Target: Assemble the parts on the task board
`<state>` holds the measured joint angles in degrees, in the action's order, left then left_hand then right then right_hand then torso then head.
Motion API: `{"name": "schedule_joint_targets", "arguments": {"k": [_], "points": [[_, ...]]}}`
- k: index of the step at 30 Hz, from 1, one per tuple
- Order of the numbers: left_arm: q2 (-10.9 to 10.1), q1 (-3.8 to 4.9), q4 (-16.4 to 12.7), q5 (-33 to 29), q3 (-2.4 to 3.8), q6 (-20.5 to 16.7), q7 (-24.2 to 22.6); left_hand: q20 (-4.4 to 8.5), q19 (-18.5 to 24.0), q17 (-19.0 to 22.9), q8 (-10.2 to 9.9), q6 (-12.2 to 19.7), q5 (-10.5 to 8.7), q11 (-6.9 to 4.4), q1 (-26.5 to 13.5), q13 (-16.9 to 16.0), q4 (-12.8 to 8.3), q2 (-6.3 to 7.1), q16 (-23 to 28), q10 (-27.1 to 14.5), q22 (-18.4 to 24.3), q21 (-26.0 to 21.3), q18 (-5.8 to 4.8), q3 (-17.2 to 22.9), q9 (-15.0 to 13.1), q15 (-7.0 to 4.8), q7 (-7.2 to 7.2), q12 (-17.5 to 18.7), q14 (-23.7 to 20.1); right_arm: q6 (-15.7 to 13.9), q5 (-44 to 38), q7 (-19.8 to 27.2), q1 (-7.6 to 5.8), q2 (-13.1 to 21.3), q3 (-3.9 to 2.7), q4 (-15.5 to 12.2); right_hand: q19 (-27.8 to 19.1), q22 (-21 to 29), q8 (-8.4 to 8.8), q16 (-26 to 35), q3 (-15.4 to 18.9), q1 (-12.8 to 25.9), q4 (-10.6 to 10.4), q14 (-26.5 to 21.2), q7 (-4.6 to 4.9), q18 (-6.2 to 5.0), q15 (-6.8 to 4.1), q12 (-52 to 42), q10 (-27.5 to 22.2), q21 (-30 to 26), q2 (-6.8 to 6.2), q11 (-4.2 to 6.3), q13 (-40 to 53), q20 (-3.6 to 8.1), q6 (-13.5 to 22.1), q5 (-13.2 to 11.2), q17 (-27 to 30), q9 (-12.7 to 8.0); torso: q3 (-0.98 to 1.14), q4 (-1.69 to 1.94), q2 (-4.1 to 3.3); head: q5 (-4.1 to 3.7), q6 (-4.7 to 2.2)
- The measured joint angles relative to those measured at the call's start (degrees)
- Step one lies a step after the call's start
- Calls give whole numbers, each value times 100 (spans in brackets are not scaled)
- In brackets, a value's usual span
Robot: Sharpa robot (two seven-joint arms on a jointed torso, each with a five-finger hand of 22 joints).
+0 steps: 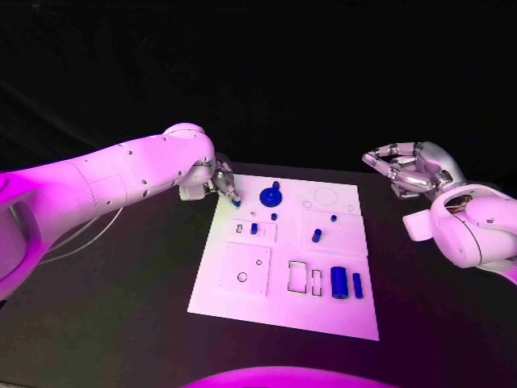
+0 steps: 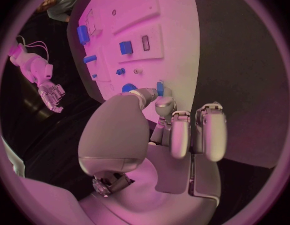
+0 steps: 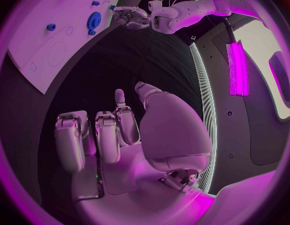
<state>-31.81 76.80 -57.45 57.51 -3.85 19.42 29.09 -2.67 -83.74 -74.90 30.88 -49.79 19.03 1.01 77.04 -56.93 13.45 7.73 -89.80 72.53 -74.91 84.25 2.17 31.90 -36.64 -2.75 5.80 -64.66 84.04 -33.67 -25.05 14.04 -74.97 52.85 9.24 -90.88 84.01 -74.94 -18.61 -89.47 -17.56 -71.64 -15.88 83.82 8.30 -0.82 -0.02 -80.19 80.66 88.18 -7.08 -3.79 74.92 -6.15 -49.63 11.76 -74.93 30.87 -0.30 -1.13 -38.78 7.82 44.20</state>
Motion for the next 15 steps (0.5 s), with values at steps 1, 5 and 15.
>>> {"name": "schedule_joint_targets", "arguments": {"k": [1, 5, 15], "points": [[-21, 0, -24, -21, 0, -19, -2, 0, 0, 0, 98, -2, 17, -19, -42, -16, 22, 43, 0, 19, 0, 0, 0, 23, 0, 0, -2, -8, 0, 0, 0, 0, 0, 0, 0, 1, 0, 0, 0, 0, 0, 0, 0, 0, 0, 0, 0, 0, 0, -1, 0, 0, 0, 0, 0, 0, 0, 0, 0, 0, 2, 4, 0], [-194, 0, -259, -178, 21, -122, -4, 0, 0, 0, 150, -61, 67, -37, -166, -87, 54, 166, 0, 103, 0, 5, 0, 120, -17, 0, -21, -82, 0, 0, 0, 1, 0, -1, 0, 9, 0, 0, 0, 0, 0, 0, 0, 0, 0, 0, 0, 0, 0, -22, 0, 0, 0, 0, 0, 0, 0, 0, 0, 8, 5, 16, -8], [-768, 2, -1221, -663, 34, -528, 8, 21, -21, 0, 233, -147, 280, -90, -439, -298, -104, 361, 0, 316, 0, 67, 0, 481, -18, -21, -62, -272, -22, 0, 1, 3, 0, 11, 0, 19, 0, 1, 0, 0, 0, 0, 0, 0, 0, 0, 0, 0, 0, -22, 0, 0, -1, 0, 0, 0, 1, -1, 0, 29, 20, 32, -22]]}}
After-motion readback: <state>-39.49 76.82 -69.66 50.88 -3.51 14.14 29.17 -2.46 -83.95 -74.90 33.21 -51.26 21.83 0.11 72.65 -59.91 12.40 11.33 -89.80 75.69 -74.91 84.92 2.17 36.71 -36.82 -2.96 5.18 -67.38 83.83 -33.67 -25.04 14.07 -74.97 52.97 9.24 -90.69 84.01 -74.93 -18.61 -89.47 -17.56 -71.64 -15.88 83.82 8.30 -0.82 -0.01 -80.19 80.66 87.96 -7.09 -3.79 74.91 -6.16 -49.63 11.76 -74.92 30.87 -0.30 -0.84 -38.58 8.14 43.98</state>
